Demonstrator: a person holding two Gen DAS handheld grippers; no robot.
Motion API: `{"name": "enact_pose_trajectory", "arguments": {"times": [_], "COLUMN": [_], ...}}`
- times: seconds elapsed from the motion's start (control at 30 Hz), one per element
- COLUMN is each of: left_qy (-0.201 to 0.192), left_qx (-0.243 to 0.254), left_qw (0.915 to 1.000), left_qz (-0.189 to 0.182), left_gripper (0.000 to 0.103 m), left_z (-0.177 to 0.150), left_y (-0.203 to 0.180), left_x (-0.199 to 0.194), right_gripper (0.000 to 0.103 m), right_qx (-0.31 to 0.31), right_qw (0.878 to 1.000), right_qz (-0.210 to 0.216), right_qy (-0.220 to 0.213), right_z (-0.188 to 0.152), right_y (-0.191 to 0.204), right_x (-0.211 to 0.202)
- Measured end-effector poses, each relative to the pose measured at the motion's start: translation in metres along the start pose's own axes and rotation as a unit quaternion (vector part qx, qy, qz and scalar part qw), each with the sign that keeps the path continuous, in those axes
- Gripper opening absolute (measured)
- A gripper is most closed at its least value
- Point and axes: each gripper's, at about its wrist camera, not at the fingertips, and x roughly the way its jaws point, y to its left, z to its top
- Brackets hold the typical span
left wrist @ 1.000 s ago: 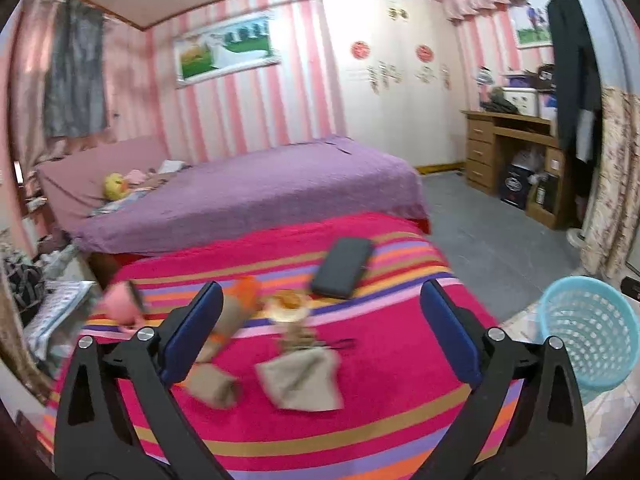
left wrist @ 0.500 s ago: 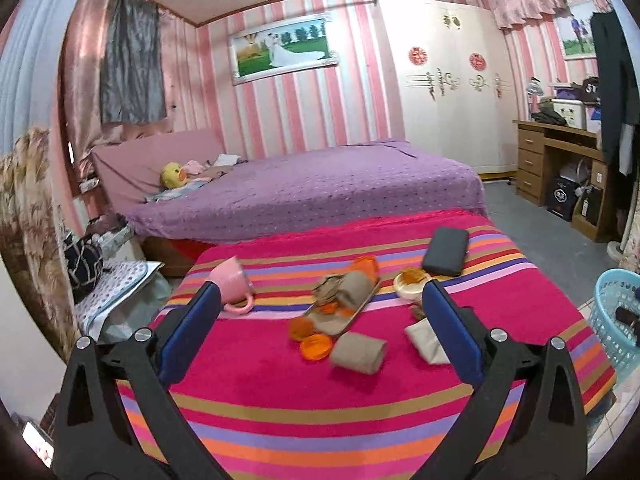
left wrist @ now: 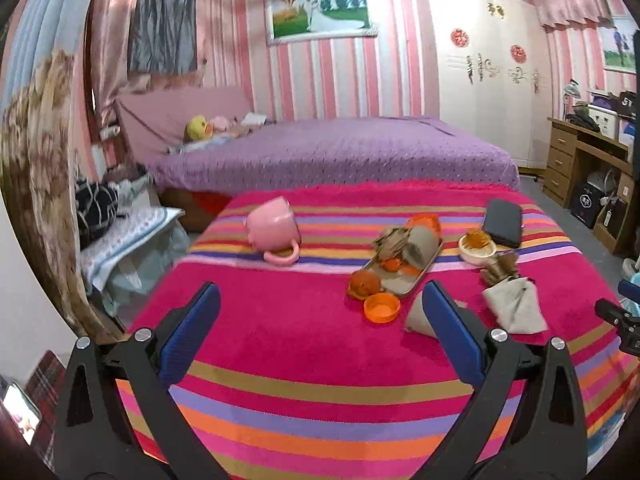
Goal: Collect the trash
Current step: 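Move both tools back over the bed toward the cardboard tube, then grasp the cardboard tube with the left tool while the right tool grasps the grey cloth bag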
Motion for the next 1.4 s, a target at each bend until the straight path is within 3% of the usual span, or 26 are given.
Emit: {"name": "enact_pose_trajectory", "arguments": {"times": [0.2, 0.33, 0.67, 0.73, 0.8, 0.87, 1.0, 1.13, 1.4], "left_qy": [0.028, 0.045, 0.086, 0.1, 0.112, 0.11, 0.084, 0.066, 0.033], "left_qx": [0.007, 0.011, 0.038, 0.036, 0.032, 0.039, 0.063, 0.049, 0.01], "left_qw": [0.9992, 0.9973, 0.9914, 0.989, 0.9853, 0.9837, 0.9863, 0.988, 0.9976], "left_qz": [-0.028, -0.057, -0.091, -0.103, -0.125, -0.137, -0.128, -0.131, -0.059], "left_gripper": [0.097, 0.097, 0.097, 0.089, 0.069, 0.057, 0.055, 0.055, 0.055], "left_z": [-0.005, -0.012, -0.034, -0.034, -0.034, -0.034, -0.032, -0.024, -0.012], "left_y": [-0.02, -0.044, -0.077, -0.079, -0.079, -0.082, -0.089, -0.073, -0.01], "left_x": [0.033, 0.05, 0.086, 0.094, 0.099, 0.098, 0.084, 0.066, 0.047], "right_gripper": [0.093, 0.093, 0.093, 0.093, 0.093, 0.093, 0.093, 0.093, 0.093], "right_qx": [-0.08, -0.084, -0.054, -0.034, -0.02, -0.017, -0.02, -0.025, -0.045], "right_qw": [0.996, 0.996, 0.997, 0.998, 0.998, 0.998, 0.998, 0.999, 0.997], "right_qz": [-0.017, 0.0, -0.031, -0.029, -0.03, -0.036, -0.032, -0.023, -0.003], "right_qy": [0.021, 0.037, 0.053, 0.049, 0.047, 0.054, 0.046, 0.036, 0.055], "right_z": [0.014, 0.027, 0.032, 0.028, 0.022, 0.018, 0.019, 0.022, 0.022], "right_y": [0.02, 0.017, -0.004, -0.01, -0.014, -0.013, -0.003, 0.015, 0.063], "right_x": [0.01, 0.016, 0.032, 0.032, 0.035, 0.04, 0.04, 0.04, 0.062]}}
